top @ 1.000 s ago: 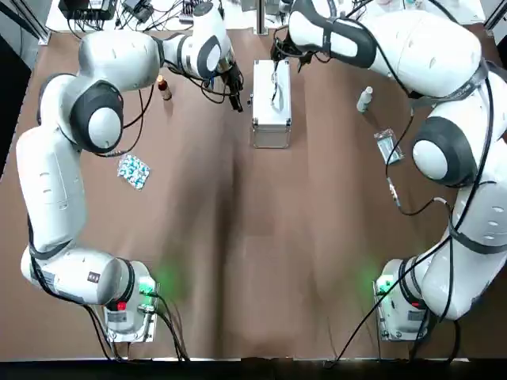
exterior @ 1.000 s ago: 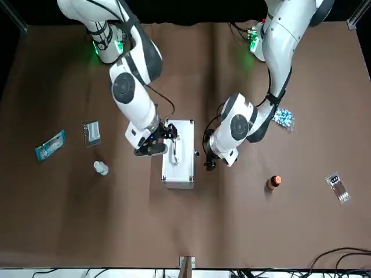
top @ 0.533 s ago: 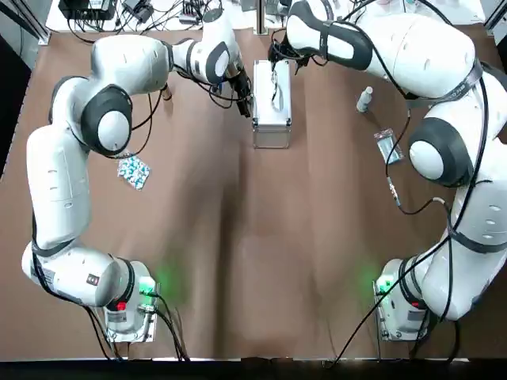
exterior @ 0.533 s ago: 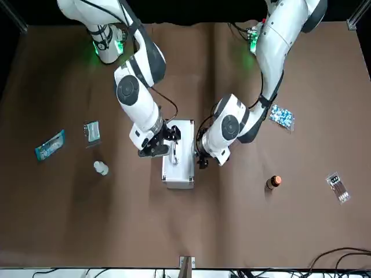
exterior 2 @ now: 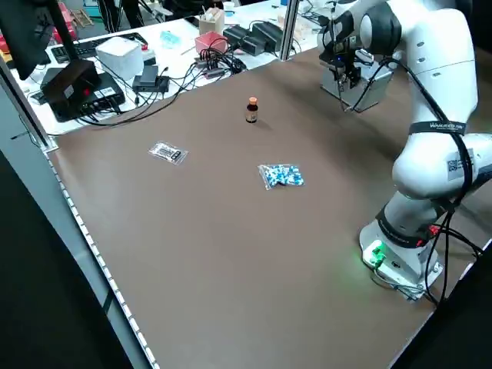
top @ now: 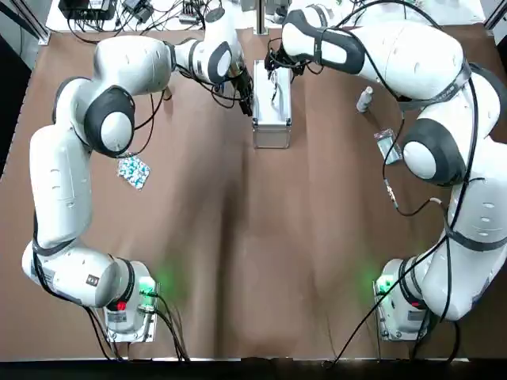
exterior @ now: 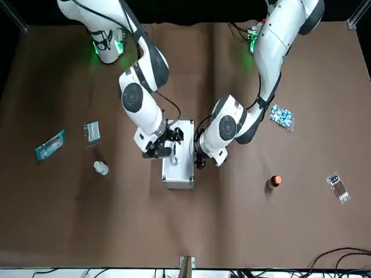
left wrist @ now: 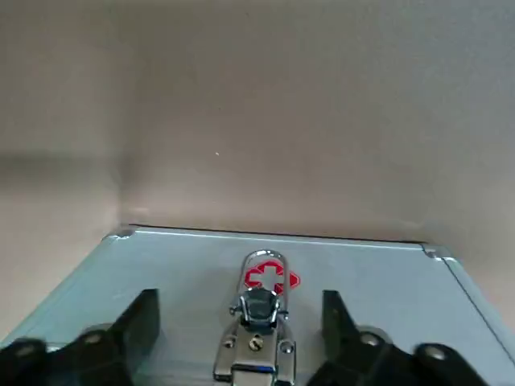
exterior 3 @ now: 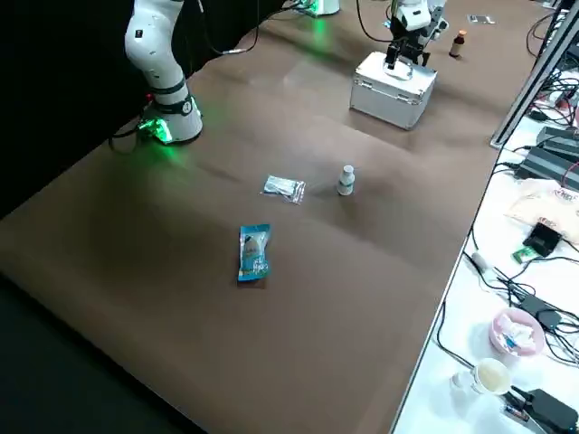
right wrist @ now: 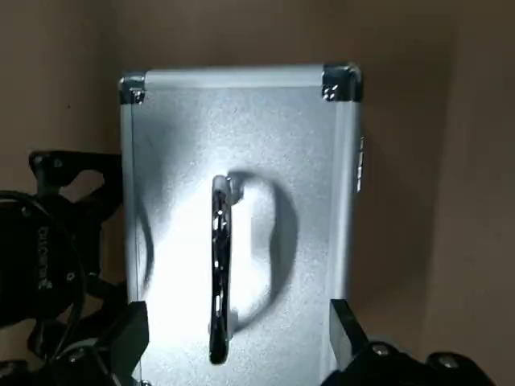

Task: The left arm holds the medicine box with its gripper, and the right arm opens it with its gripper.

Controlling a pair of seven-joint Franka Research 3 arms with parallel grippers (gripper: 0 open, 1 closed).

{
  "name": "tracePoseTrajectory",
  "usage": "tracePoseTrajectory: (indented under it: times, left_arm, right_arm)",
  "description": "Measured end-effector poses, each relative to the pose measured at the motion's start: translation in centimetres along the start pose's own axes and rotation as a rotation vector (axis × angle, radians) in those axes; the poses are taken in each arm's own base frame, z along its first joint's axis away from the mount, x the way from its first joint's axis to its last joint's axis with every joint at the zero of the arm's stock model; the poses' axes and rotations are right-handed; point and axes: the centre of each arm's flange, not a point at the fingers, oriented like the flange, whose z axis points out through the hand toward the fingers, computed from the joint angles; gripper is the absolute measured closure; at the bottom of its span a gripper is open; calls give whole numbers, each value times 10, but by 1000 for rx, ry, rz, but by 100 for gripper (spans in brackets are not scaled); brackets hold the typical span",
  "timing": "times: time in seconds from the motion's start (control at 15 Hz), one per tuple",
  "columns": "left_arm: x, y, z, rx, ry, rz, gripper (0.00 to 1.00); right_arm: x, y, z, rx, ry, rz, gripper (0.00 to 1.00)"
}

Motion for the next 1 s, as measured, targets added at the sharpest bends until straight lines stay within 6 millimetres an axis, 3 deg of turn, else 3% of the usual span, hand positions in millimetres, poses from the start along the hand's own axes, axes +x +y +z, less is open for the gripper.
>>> tracePoseTrajectory:
  times: [0.27,0.4,0.53,0.67,0.87,1.0]
  left_arm:
    - [1,1,-1,-1,2,-7,48]
    - [2,2,-1,-3,2,-11,50]
    - [4,5,-3,-12,0,-16,68]
    - [4,5,-3,-13,0,-17,70]
    - [3,5,-3,-13,0,-23,70]
    - [3,5,-3,-12,0,-26,70]
  right_arm:
    - [-9,-12,7,-2,-10,-8,4]
    - [-10,-12,12,-6,-15,3,17]
    - [-10,-12,17,-10,-21,5,21]
    - [-11,-13,21,-13,-24,6,37]
    - [-10,-15,19,-7,-14,7,40]
    - [-9,-15,18,-4,-8,8,51]
